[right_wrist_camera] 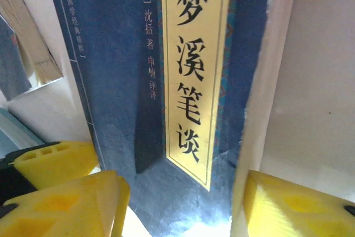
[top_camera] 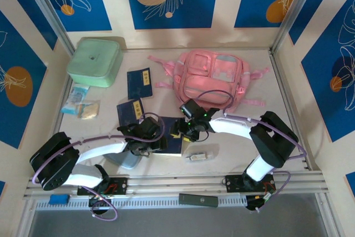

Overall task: Pack the student bag
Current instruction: Pick up the book from the bottom-center of the table.

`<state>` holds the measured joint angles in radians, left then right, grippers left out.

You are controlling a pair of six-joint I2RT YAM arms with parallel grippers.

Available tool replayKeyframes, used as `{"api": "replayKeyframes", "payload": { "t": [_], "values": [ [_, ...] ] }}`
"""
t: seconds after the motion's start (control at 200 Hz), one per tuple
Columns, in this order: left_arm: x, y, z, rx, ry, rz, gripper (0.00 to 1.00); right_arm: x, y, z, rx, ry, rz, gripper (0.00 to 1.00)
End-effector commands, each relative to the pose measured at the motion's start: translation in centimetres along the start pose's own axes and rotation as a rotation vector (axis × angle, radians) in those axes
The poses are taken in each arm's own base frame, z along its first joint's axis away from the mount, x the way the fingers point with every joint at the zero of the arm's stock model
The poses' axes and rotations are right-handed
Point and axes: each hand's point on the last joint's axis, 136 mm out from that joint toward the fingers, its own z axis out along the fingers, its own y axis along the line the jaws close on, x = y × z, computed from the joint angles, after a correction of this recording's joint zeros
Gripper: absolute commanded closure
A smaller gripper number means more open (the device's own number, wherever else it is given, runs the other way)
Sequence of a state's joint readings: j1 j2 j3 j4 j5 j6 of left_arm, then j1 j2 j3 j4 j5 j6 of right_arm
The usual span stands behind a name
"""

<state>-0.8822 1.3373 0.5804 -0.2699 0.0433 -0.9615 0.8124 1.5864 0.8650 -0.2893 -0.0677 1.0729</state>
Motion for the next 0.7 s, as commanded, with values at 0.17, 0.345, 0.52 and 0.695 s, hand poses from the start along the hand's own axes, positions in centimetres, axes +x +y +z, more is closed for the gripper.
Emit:
{"api": "replayKeyframes", "payload": {
  "t": [0.17, 0.345, 0.52, 0.695],
  "values": [
    [1.29, 1.76, 0.41, -0.059, 0.032, 0.000, 0.40, 0.54, 1.80, -1.45, -0.067, 0.007, -0.051, 0.55],
    [1.13, 1.66, 0.36, -0.057, 0.025, 0.002, 0.40, 0.58, 1.20, -1.70, -0.062, -0.004, -0.046, 0.67],
    [1.05, 1.60, 0.47, -0.051, 0.019, 0.003, 0.40, 0.52, 1.66, -1.93, -0.078, -0.009, -0.058, 0.78],
    [0.78, 1.45, 0.02, -0.044, 0.003, 0.005, 0.40, 0.66, 1.99, -1.88, -0.099, -0.003, -0.057, 0.85]
  ]
}}
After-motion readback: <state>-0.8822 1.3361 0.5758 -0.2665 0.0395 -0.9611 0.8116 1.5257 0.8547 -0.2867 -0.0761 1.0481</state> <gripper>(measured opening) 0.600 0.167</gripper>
